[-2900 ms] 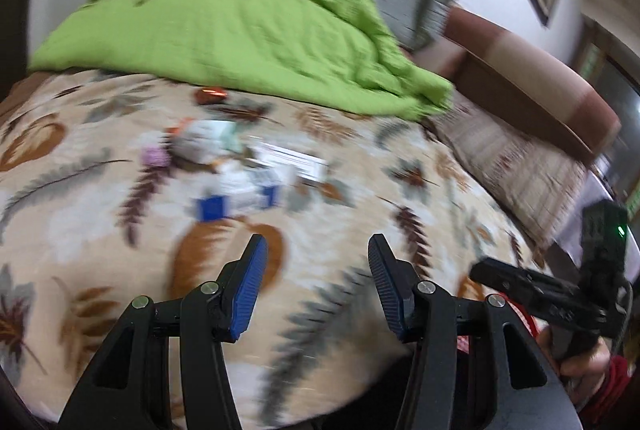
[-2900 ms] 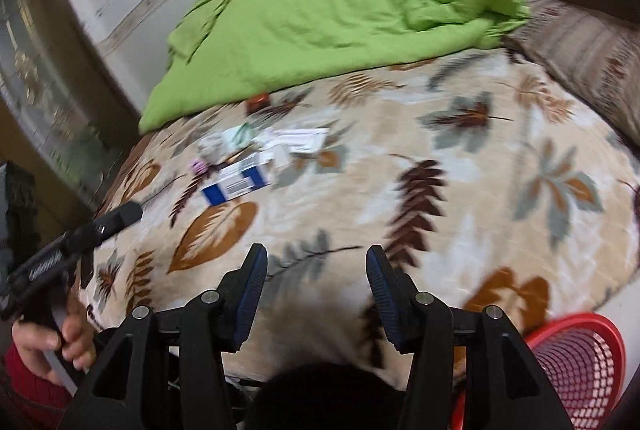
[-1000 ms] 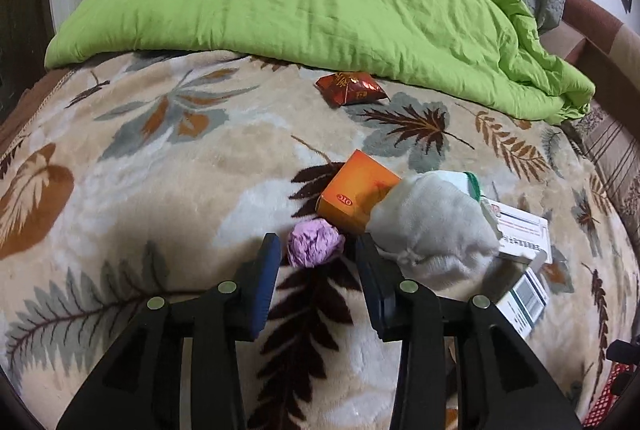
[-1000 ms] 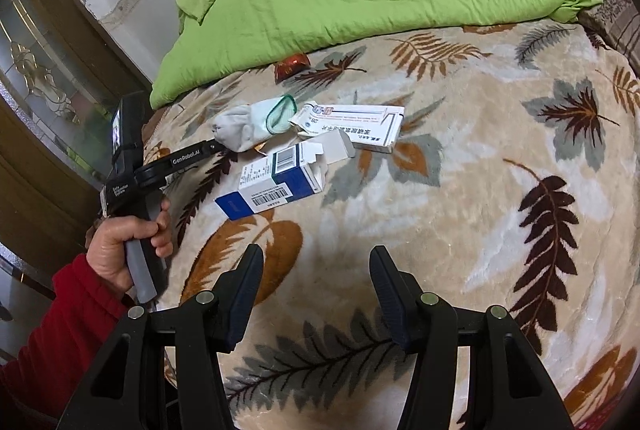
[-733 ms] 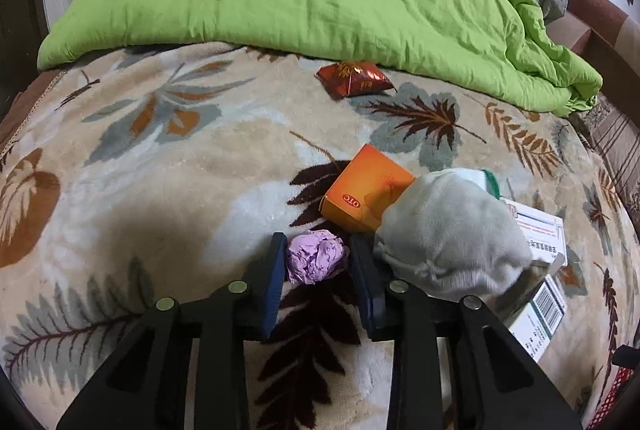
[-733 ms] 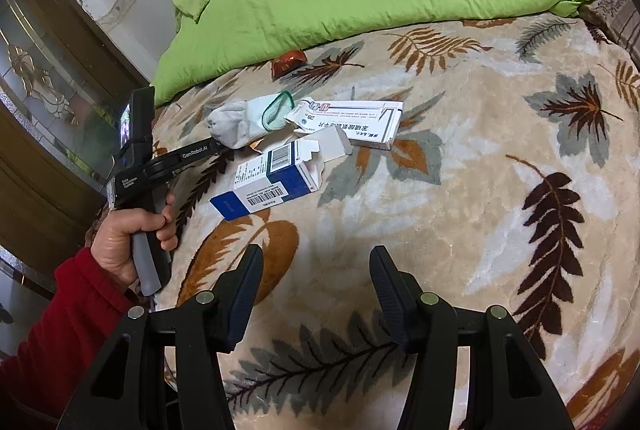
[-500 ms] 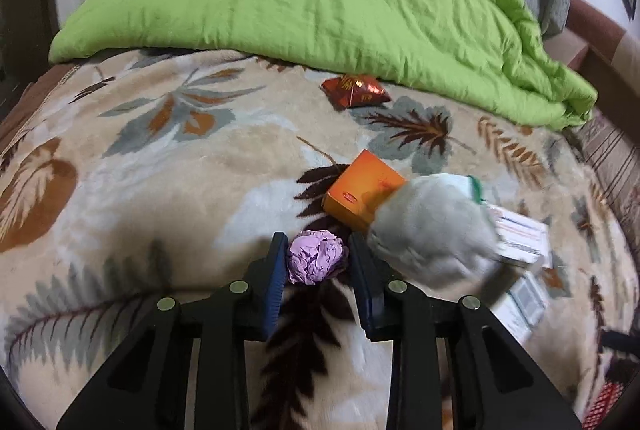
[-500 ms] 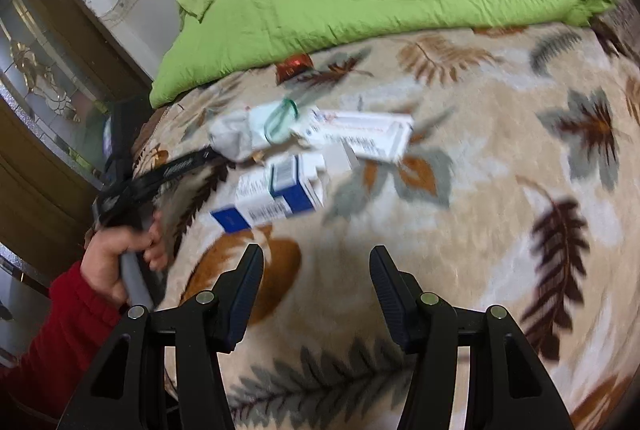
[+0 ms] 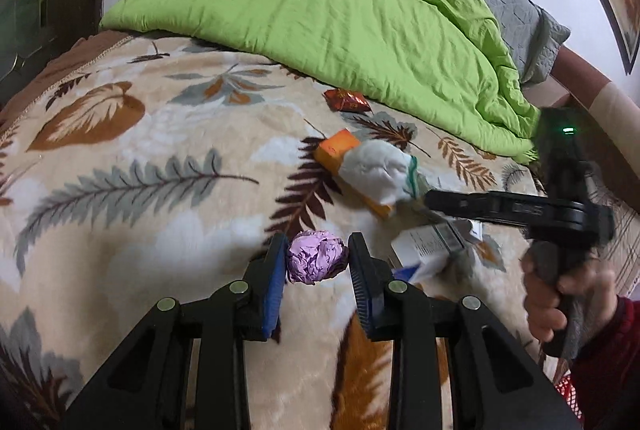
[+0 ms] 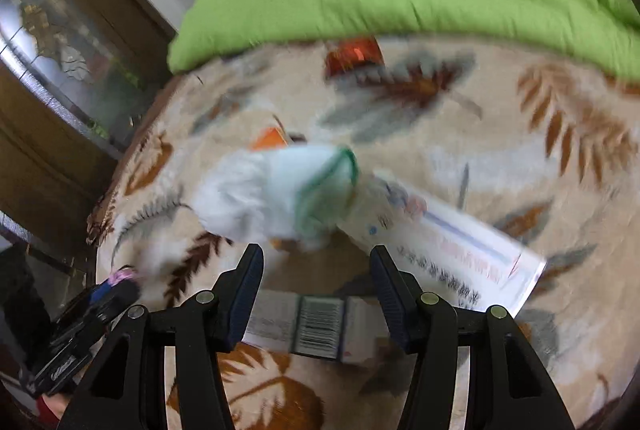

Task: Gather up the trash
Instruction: 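Grasp the white medicine box with the right tool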

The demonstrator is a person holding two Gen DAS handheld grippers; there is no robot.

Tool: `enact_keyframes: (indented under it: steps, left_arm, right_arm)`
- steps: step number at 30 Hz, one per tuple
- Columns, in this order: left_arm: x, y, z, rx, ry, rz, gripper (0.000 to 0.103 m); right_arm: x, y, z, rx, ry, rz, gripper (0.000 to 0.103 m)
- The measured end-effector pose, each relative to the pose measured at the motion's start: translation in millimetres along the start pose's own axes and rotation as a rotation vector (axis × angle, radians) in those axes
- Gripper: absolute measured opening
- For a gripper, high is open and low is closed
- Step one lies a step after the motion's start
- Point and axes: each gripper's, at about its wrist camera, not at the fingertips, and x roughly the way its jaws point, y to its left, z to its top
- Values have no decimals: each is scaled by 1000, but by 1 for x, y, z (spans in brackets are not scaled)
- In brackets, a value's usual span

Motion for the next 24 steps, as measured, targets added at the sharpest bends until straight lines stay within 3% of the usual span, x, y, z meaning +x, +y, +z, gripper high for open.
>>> enact_keyframes:
  steps: [3,6,10,15,20,24]
  left_arm:
    - [-3,-3,-2,9,-11,4,29]
    - [-4,-4,-3,6,-19,-2,30]
    - [-7,-6,-5,8,-26,-7,29]
    - [-16,-5,-9,3,-34,-10,29]
    - [-21,0,-11,-11,-41,-4,30]
    - [-22,5,-12,-23,-43,-1,30]
  right_arm:
    - [-8,-5,-15,35,11,65,60]
    - [-25,-1,-36,42,14,130,66]
    - [-40,15,-59,-13,32,139,70]
    - [-50,47,-77,-228,54,81,72]
    - [-46,65,-69,-423,26,-13,73]
    - [-27,76,-71,-605,118,-40,74]
